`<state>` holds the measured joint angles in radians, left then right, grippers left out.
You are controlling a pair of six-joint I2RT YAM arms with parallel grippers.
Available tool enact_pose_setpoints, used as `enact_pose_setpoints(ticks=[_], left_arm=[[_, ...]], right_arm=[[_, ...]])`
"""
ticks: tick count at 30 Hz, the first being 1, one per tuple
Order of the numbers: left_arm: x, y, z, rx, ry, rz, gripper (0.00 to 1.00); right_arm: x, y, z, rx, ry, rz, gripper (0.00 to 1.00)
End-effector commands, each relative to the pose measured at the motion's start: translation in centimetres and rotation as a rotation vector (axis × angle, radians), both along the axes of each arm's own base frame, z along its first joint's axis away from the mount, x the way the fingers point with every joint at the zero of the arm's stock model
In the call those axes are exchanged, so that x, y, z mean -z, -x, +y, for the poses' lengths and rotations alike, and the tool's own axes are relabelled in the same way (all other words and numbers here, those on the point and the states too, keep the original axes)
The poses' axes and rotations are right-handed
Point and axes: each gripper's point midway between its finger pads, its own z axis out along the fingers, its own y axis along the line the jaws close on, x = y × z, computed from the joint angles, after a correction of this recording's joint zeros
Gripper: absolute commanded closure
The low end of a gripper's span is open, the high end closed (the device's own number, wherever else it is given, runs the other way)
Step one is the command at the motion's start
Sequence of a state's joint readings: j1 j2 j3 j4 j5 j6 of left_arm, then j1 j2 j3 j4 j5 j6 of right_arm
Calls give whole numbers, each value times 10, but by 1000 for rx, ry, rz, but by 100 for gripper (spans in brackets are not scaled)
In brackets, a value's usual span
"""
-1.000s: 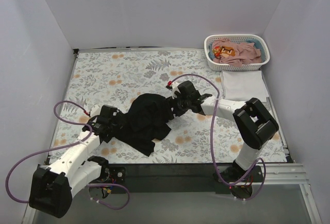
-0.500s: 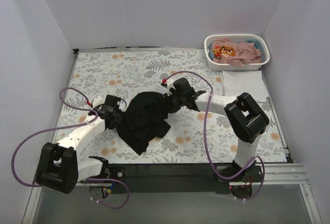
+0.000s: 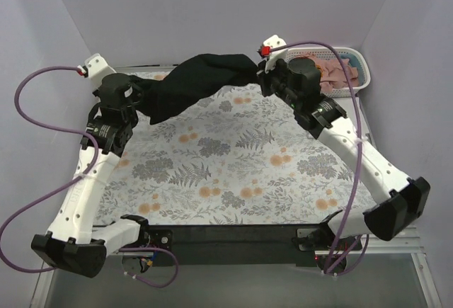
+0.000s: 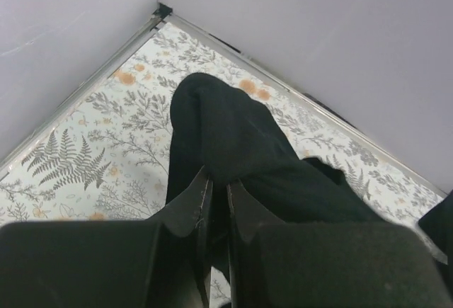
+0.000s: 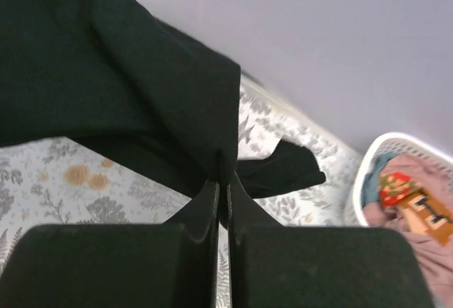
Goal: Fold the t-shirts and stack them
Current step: Flatten the tshirt out
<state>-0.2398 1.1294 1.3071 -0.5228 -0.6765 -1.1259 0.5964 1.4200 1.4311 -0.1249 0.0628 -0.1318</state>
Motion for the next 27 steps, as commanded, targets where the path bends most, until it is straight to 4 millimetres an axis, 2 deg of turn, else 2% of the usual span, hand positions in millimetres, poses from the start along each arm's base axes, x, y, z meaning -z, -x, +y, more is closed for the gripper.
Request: enact_pose_setpoints(ticks=[1, 2, 3, 4, 5, 6, 7, 8, 9, 10, 11, 12, 13, 15, 17, 20, 22, 23, 25, 26, 27], left_arm=[[-14, 25, 16, -4, -85, 17, 99], [-8, 30, 12, 15, -62, 18, 97], [1, 33, 10, 31, -51, 30, 97], [11, 34, 6, 55, -37, 44, 96], [40, 38, -1, 93, -24, 93, 96], [56, 39, -4, 103, 0, 116, 94], [73, 40, -8, 116, 18, 145, 92], [115, 45, -14, 139, 32, 231, 91], [130, 43, -17, 141, 57, 241, 89], [151, 44, -18, 140, 64, 280, 88], [166, 44, -17, 127, 64, 302, 87], [196, 43, -15, 106, 63, 352, 86], [206, 43, -13, 88, 61, 373, 86], [231, 38, -5, 28, 50, 437, 86], [241, 33, 0, -14, 62, 467, 88], [248, 29, 0, -35, 61, 510, 89], [247, 33, 1, -37, 59, 502, 89], [245, 35, 2, -36, 58, 494, 89], [246, 43, 4, -34, 58, 485, 89], [239, 46, 4, -29, 66, 453, 89], [238, 48, 3, -23, 72, 442, 89]], right_arm=[[9, 3, -44, 146, 134, -26, 96], [5, 9, -51, 163, 125, -35, 94], [27, 14, -54, 160, 146, 5, 90], [36, 19, -57, 167, 134, 31, 79], [44, 28, -59, 162, 125, 52, 66], [55, 33, -59, 152, 121, 83, 61], [84, 43, -59, 145, 118, 163, 57], [93, 53, -53, 98, 98, 197, 52], [102, 61, -48, 62, 84, 231, 50], [126, 71, -44, 36, 80, 299, 49], [135, 79, -39, -6, 68, 338, 47], [145, 88, -32, -57, 66, 373, 47], [160, 97, -30, -88, 78, 412, 46], [177, 110, -22, -129, 61, 488, 45], [195, 118, -16, -163, 72, 544, 45], [211, 121, -6, -200, 92, 598, 44], [208, 117, 7, -233, 94, 582, 43], [216, 114, 13, -243, 105, 597, 43], [206, 101, 29, -261, 83, 569, 42], [213, 93, 35, -259, 87, 585, 41], [203, 82, 45, -263, 68, 566, 41]])
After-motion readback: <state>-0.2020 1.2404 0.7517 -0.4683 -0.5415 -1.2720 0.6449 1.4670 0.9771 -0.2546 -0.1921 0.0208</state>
